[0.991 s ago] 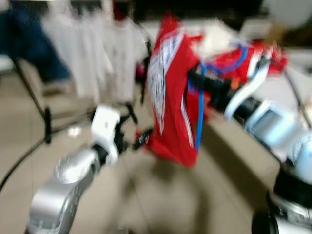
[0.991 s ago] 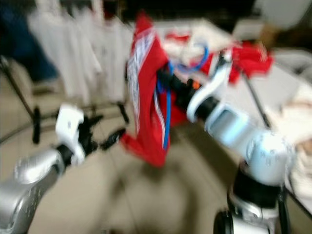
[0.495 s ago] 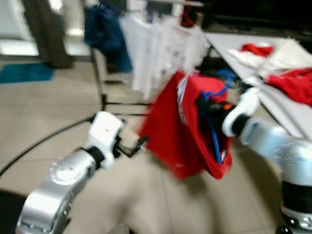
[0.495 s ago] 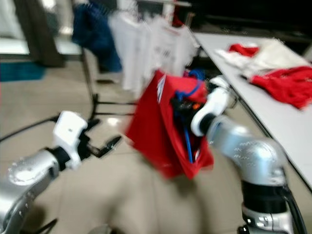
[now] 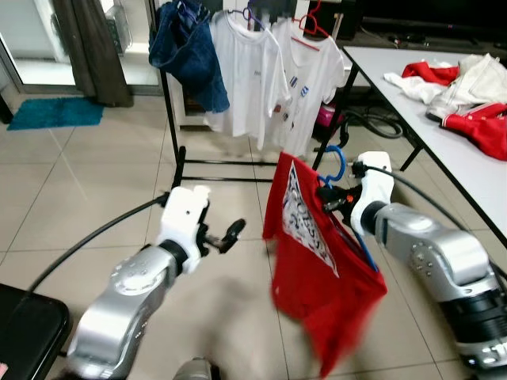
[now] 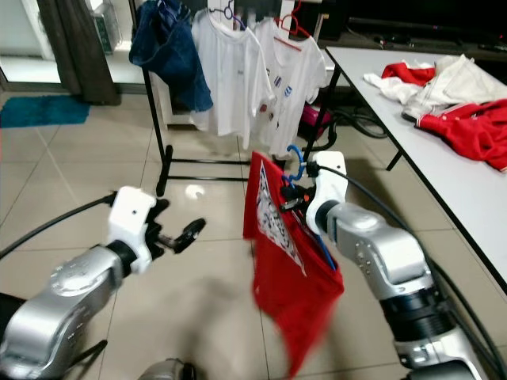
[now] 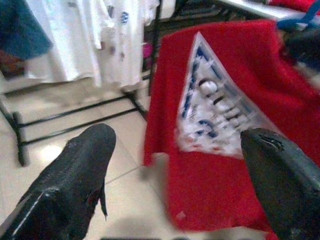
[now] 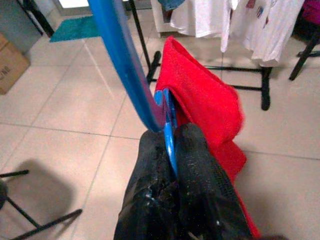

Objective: Hang hanger

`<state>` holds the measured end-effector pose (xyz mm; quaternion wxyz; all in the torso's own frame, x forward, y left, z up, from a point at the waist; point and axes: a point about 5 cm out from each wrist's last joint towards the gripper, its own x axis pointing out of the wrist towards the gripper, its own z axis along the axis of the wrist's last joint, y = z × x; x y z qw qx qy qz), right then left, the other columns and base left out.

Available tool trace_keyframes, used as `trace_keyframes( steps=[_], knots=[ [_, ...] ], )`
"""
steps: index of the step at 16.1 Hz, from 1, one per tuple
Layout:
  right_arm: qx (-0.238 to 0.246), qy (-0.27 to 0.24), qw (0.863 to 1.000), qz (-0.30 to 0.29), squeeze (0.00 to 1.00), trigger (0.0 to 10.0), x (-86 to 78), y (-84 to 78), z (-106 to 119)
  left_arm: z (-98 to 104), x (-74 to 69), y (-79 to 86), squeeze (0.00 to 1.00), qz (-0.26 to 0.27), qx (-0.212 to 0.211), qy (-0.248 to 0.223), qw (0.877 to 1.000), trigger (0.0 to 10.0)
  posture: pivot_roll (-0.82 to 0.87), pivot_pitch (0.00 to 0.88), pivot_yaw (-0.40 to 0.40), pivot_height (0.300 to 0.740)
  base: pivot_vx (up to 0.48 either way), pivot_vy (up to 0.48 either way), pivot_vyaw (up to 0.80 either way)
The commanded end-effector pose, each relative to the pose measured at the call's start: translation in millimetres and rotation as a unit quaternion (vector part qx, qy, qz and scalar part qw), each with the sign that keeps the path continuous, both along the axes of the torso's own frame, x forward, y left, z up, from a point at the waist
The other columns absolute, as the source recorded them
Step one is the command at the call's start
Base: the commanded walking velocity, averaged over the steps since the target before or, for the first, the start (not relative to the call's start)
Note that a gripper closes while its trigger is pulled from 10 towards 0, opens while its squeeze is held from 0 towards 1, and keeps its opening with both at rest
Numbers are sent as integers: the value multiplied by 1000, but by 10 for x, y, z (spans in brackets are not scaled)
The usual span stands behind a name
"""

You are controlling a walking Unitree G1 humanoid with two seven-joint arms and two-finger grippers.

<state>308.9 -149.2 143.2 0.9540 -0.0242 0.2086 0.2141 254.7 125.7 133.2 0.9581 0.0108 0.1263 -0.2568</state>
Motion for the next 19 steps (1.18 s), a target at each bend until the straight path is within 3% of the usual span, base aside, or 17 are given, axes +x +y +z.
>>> trace_keyframes(
  steps=[1, 2, 5, 6, 7, 8, 10, 11, 12, 15, 16, 18, 19],
  knots=[
    [28, -37, 999, -5, 0, 10000, 84, 64, 199, 104, 59, -158, 1000, -45, -79, -11, 996, 10000, 32, 49, -30, 740, 0, 0, 0],
    [32, -36, 999, 1, 0, 10000, 96, 148, 220, 138, 102, -233, 1000, -72, -98, -20, 992, 10000, 40, 49, -33, 740, 0, 0, 0],
    [58, -33, 998, 19, 0, 10000, 145, 356, 279, 127, 286, -313, 1000, -110, -62, -30, 991, 10000, 82, 79, -73, 740, 0, 0, 0],
    [72, -34, 997, 17, 0, 10000, 177, 427, 305, 90, 357, -302, 1000, -110, -32, -24, 993, 10000, 84, 85, -87, 740, 0, 0, 0],
    [79, -34, 996, 17, 0, 10000, 182, 459, 312, 75, 380, -288, 796, -105, -22, -23, 994, 10000, 80, 79, -89, 740, 0, 0, 0],
    [84, -37, 996, 19, 0, 10000, 179, 509, 351, 60, 425, -249, 0, -90, -12, -21, 996, 10000, 75, 53, -74, 740, 0, 0, 0],
    [110, -60, 992, 25, 0, 10000, 177, 554, 515, 70, 527, -282, 0, -69, -57, -36, 995, 10000, 47, 53, -49, 740, 0, 0, 0],
    [104, -52, 993, 12, 0, 10000, 166, 558, 512, 69, 536, -299, 0, -74, -50, -45, 995, 10000, 39, 36, -50, 740, 0, 0, 0],
    [122, -60, 991, 18, 0, 10000, 162, 590, 602, 132, 568, -349, 0, -85, -70, -56, 992, 10000, 51, 43, -44, 740, 0, 0, 0],
    [122, -59, 991, 23, 0, 10000, 118, 630, 591, 74, 676, -319, 0, -56, -66, -64, 994, 10000, 41, 40, -34, 740, 0, 0, 0],
    [125, -60, 990, 23, 0, 10000, 101, 639, 611, 73, 686, -303, 0, -51, -72, -69, 994, 5373, 40, 32, -32, 740, 0, 0, 0],
    [130, -62, 989, 24, 0, 10000, 86, 649, 637, 79, 702, -303, 0, -53, -82, -74, 992, 1216, 40, 31, -32, 740, 0, 0, 0],
    [132, -62, 989, 26, 0, 10000, 84, 655, 641, 76, 707, -313, 0, -57, -84, -71, 992, 0, 40, 31, -32, 740, 0, 0, 0]
  ],
)
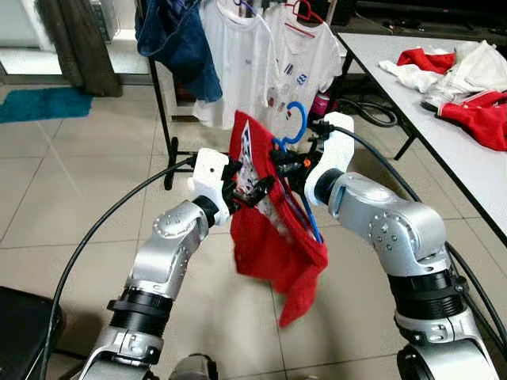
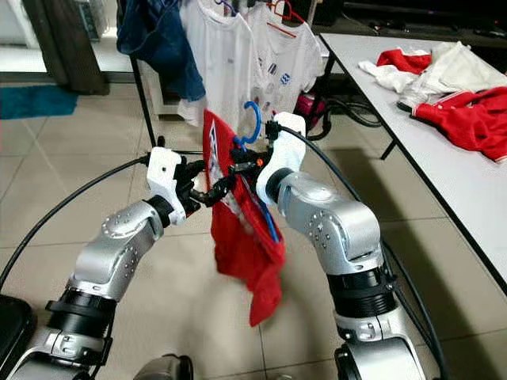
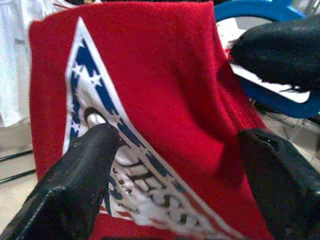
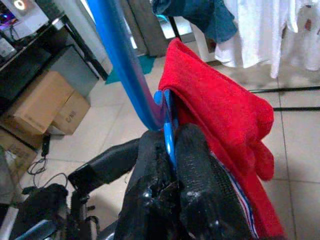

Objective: Hang hanger

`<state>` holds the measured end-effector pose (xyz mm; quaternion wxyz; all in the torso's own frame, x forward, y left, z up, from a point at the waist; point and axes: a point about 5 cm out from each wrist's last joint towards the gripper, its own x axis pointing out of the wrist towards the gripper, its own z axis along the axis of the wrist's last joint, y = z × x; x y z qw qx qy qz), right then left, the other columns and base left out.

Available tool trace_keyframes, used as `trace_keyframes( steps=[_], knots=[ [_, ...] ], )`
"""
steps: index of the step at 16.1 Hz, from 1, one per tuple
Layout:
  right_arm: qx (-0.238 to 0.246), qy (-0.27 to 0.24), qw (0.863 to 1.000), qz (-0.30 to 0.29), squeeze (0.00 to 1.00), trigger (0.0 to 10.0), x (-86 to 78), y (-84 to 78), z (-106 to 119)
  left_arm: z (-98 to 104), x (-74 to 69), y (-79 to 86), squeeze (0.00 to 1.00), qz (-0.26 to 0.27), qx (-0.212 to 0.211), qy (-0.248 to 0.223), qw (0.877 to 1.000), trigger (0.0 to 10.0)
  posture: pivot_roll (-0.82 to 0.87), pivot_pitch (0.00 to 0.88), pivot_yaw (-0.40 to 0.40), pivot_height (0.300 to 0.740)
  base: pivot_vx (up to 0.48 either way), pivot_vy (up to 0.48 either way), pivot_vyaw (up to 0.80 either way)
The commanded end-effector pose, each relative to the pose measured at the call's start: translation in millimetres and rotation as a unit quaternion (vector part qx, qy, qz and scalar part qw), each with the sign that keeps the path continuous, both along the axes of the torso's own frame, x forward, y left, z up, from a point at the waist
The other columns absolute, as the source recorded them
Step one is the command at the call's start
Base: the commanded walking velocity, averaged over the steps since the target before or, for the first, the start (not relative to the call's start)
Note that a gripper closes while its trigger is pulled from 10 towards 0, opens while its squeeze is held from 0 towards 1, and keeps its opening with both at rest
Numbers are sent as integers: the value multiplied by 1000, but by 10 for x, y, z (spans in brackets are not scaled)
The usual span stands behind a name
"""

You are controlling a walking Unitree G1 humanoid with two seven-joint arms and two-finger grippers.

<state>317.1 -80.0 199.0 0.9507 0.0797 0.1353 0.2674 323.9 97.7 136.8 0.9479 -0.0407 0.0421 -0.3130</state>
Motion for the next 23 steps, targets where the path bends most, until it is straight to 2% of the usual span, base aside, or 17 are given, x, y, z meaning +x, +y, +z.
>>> trace_keyframes(
  steps=[1, 4, 9, 10, 11, 12, 15, 16, 17, 18, 19, 23],
  knots=[
    [6, -15, 1000, -4, 0, 10000, -3, -25, 86, 25, 14, -36, 0, -8, -2, -5, 1000, 0, 42, 27, -29, 740, 0, 0, 0],
    [7, -18, 1000, -2, 0, 10000, -6, -15, 109, 9, 37, -46, 0, -14, -8, -13, 1000, 0, 39, 22, -27, 740, 0, 0, 0],
    [4, -14, 1000, -5, 0, 10000, -22, -30, 91, 55, -14, -140, 0, -61, -18, -24, 998, 0, 36, 15, -18, 740, 0, 0, 0],
    [3, -13, 1000, -5, 0, 10000, -23, -30, 87, 51, -40, -168, 0, -76, -20, -20, 997, 3961, 36, 14, -17, 740, 0, 0, 0],
    [2, -12, 1000, -6, 0, 10000, -23, -32, 85, 38, -58, -179, 0, -82, -14, -15, 996, 9373, 37, 14, -17, 740, 0, 0, 0],
    [2, -12, 1000, -6, 0, 10000, -18, -34, 87, 26, -53, -176, 0, -77, -9, -11, 997, 10000, 37, 14, -18, 740, 0, 0, 0],
    [1, -12, 1000, -4, 0, 10000, -10, -31, 91, 11, -43, -187, 0, -75, 2, -8, 997, 9843, 39, 14, -20, 740, 0, 0, 0],
    [0, -13, 1000, -3, 0, 10000, -5, -29, 91, 18, -44, -202, 0, -76, 4, -8, 997, 5373, 39, 12, -22, 740, 0, 0, 0],
    [0, -13, 1000, -3, 0, 10000, -5, -28, 92, 18, -41, -202, 0, -75, 6, -7, 997, 4549, 40, 12, -22, 740, 0, 0, 0],
    [0, -13, 1000, -2, 0, 10000, -4, -26, 95, 16, -25, -194, 0, -64, 8, -6, 998, 1412, 39, 12, -22, 740, 0, 0, 0],
    [0, -14, 1000, -1, 0, 10000, -2, -24, 100, 15, 0, -179, 0, -53, 6, -6, 999, 0, 39, 10, -23, 740, 0, 0, 0],
    [-2, -16, 1000, 1, 0, 10000, 4, -22, 108, 27, 42, -172, 0, -47, 0, -6, 999, 0, 37, 12, -23, 740, 0, 0, 0]
  ],
)
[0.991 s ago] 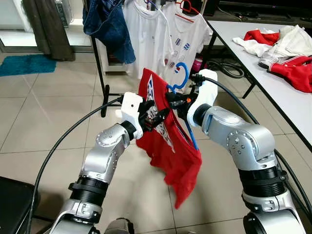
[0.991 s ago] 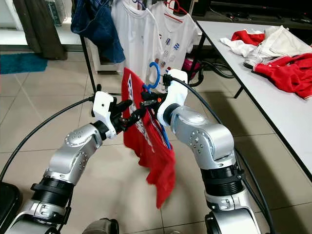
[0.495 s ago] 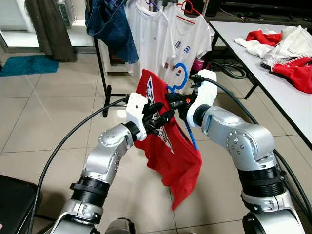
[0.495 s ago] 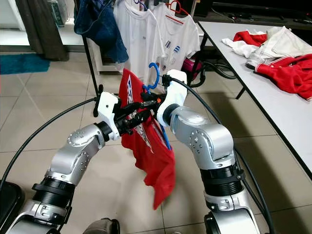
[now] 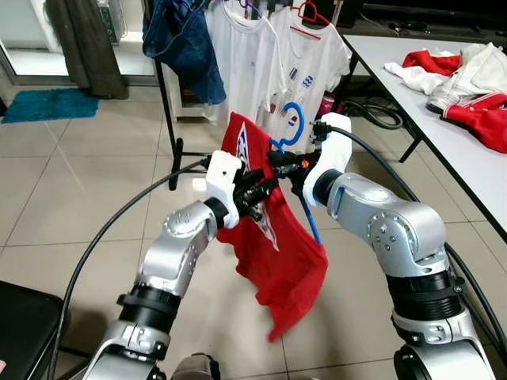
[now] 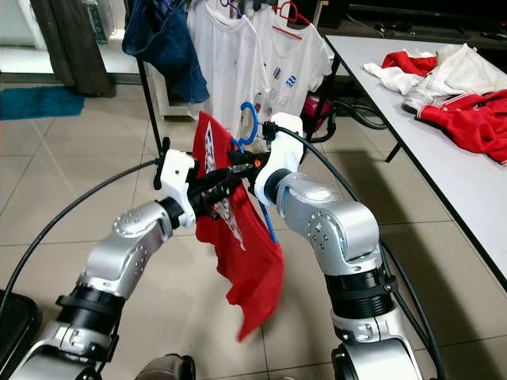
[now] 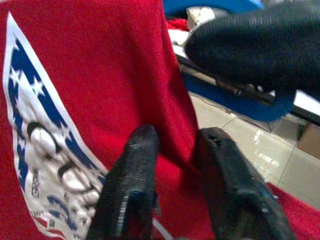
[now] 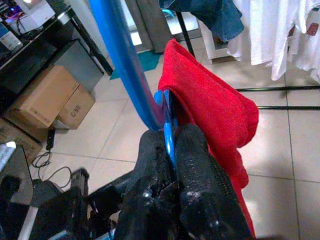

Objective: Hang hanger

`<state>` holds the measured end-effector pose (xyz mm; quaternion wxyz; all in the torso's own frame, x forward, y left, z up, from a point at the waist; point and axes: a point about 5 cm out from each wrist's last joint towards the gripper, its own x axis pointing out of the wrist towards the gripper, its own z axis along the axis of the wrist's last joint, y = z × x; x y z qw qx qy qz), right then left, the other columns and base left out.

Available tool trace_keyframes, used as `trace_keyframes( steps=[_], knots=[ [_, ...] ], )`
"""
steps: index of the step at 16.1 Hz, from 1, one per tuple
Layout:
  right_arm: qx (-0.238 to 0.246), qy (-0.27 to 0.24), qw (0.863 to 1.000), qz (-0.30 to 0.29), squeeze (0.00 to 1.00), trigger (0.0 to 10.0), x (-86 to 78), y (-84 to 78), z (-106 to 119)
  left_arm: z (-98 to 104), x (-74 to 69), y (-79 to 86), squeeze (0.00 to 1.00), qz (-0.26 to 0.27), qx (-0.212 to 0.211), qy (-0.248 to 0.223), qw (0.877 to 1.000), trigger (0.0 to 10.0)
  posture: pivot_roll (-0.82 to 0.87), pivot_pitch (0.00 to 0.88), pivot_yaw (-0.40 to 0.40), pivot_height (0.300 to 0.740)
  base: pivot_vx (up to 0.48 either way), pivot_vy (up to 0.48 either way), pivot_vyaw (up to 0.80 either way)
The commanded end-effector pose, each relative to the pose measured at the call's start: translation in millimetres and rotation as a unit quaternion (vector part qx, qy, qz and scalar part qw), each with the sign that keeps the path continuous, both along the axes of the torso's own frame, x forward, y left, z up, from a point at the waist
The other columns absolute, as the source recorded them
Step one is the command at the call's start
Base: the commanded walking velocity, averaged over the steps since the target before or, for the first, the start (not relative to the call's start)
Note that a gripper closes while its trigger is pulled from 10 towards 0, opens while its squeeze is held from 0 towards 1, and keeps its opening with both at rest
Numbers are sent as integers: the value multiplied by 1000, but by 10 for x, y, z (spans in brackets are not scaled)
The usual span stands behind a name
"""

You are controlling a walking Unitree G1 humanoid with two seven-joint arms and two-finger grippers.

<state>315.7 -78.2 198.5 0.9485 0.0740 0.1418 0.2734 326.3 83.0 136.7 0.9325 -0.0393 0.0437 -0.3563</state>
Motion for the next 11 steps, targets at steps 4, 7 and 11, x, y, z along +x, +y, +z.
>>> trace_keyframes(
  steps=[4, 7, 11],
  knots=[
    [3, -21, 1000, -9, 0, 10000, 19, -46, 115, 29, 28, -32, 0, -1, -5, -5, 1000, 0, 35, 12, -19, 740, 0, 0, 0],
    [2, -22, 1000, -11, 0, 10000, 28, -56, 117, 31, 37, -25, 0, -2, -6, -5, 1000, 0, 35, 11, -18, 740, 0, 0, 0],
    [2, -23, 1000, -13, 0, 10000, 32, -56, 120, 29, 41, -20, 0, -3, -11, -4, 1000, 0, 37, 10, -19, 740, 0, 0, 0]
  ],
)
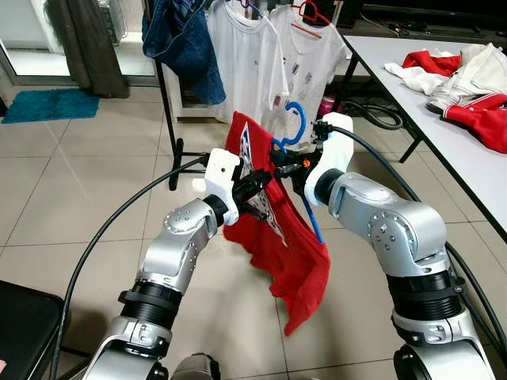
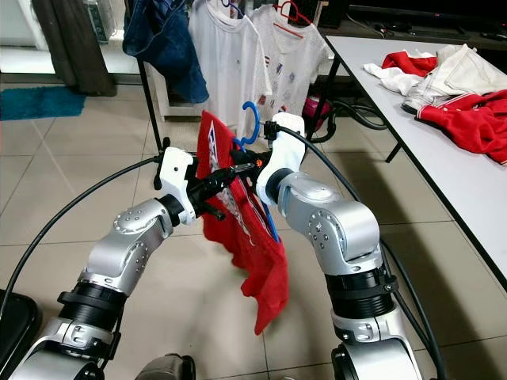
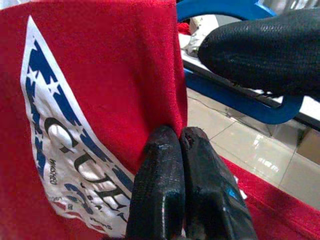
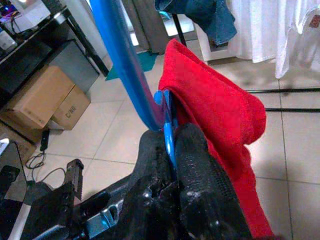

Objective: Hang hanger

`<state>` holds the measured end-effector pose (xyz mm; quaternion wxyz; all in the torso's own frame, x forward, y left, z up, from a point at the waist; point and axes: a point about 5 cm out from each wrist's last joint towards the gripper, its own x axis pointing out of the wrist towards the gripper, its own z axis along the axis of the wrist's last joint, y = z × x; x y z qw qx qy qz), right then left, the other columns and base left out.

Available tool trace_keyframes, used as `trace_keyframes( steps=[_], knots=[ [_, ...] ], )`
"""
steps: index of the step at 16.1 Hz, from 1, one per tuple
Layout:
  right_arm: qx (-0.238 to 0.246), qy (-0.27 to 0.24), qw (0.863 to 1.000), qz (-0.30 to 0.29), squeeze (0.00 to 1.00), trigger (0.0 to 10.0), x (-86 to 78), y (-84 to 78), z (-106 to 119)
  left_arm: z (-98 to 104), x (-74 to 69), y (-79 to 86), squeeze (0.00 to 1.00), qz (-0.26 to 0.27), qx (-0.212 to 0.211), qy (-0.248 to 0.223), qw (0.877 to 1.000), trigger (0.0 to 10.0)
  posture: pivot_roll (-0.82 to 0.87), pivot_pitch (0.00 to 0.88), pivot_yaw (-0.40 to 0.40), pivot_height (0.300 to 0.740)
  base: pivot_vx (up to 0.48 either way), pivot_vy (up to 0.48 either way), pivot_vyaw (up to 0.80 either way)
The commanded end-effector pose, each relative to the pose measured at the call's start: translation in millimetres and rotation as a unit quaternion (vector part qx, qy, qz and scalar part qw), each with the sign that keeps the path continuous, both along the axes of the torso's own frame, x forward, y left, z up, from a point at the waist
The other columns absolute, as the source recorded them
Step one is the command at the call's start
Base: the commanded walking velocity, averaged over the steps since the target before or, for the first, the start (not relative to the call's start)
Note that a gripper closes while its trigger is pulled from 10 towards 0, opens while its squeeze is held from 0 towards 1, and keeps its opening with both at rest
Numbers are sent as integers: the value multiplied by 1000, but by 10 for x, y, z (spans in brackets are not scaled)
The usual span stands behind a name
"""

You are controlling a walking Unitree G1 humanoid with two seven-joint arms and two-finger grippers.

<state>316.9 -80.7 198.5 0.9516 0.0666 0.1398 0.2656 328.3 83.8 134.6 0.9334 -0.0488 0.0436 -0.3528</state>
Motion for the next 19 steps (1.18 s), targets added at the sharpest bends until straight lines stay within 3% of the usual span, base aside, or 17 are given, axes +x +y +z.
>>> trace_keyframes(
  steps=[1, 12, 16, 19],
  knots=[
    [10, -20, 1000, -6, 0, 10000, 23, -29, 122, 55, 22, -23, 0, -6, -5, -8, 1000, 0, 39, 9, -19, 740, 0, 0, 0],
    [0, -17, 1000, -19, 0, 10000, 41, -48, 71, 103, 2, 119, 0, 7, -51, -8, 999, 0, 50, 13, -14, 740, 0, 0, 0],
    [-20, -8, 999, -41, 0, 10000, 67, -102, -10, 218, -160, 150, 0, -50, -108, -24, 993, 0, 56, 15, -14, 740, 0, 0, 0],
    [-30, -4, 998, -61, 0, 10000, 88, -145, -48, 193, -231, 202, 0, -53, -86, -22, 995, 0, 59, 16, -13, 740, 0, 0, 0]
  ],
)
